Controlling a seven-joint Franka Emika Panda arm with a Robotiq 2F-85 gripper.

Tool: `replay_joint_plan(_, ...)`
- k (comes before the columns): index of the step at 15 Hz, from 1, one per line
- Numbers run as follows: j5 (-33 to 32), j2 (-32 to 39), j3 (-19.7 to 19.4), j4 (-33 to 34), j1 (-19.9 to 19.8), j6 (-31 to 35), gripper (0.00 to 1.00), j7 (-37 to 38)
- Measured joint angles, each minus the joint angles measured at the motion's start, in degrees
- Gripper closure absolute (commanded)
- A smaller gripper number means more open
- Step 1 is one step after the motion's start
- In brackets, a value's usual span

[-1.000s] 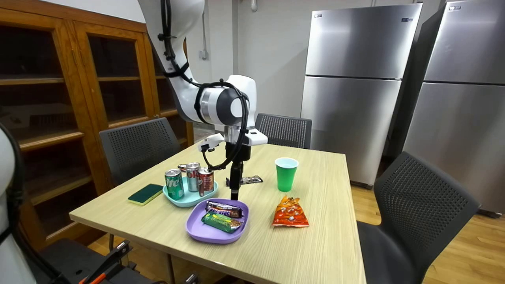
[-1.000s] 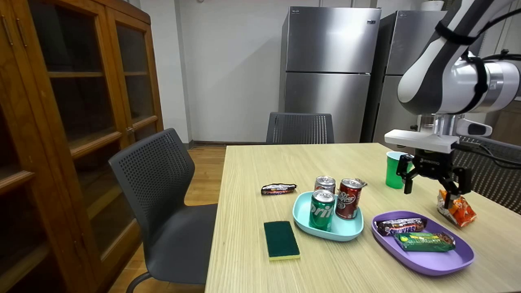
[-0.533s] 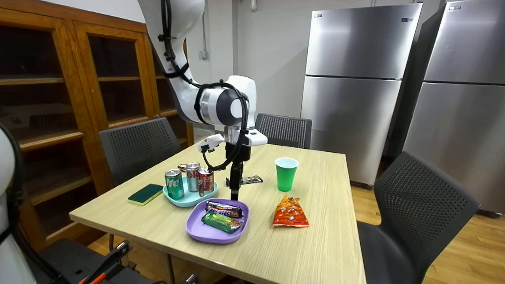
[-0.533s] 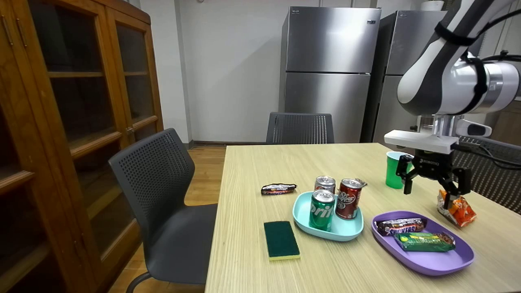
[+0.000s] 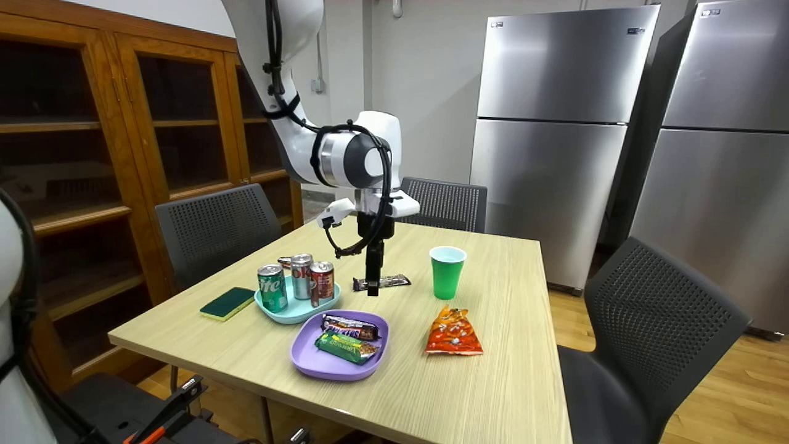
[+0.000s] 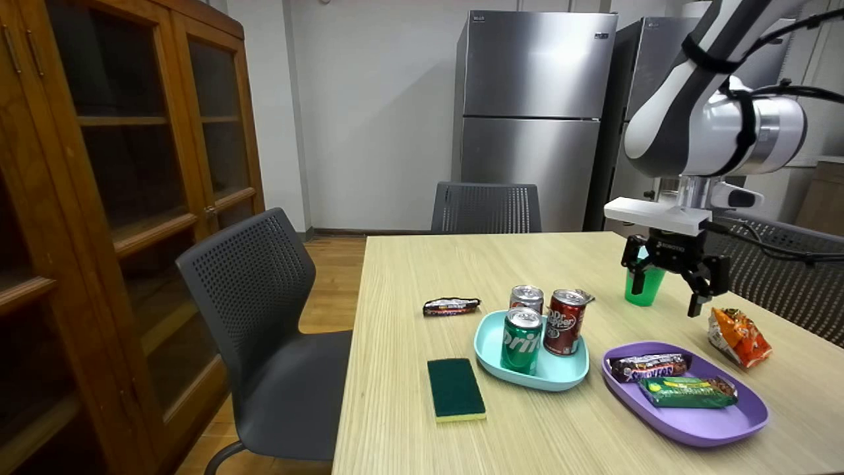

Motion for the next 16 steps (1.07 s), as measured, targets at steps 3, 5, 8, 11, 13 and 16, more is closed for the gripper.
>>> replay_joint_plan(3, 1.2, 3.9, 0.8, 4.8, 0.0, 0.0, 0.0, 0.0)
replay_joint_plan(5, 1.7, 6.5, 1.4, 8.2, 0.0, 0.0, 0.0, 0.0)
replay_joint_plan(8, 1.8, 10.0, 2.4, 12.8, 0.2, -0.1, 0.0, 0.0)
replay_joint_plan(11, 1.8, 13.2, 3.3, 17.2, 0.6, -0.5, 0.0, 0.0)
replay_joint_plan(13, 1.8, 15.1, 3.6, 19.8, 1.1, -1.5, 0.0, 0.0)
replay_joint_plan(16, 1.8, 17.4, 3.7, 23.2, 1.6, -3.1, 0.0, 0.0)
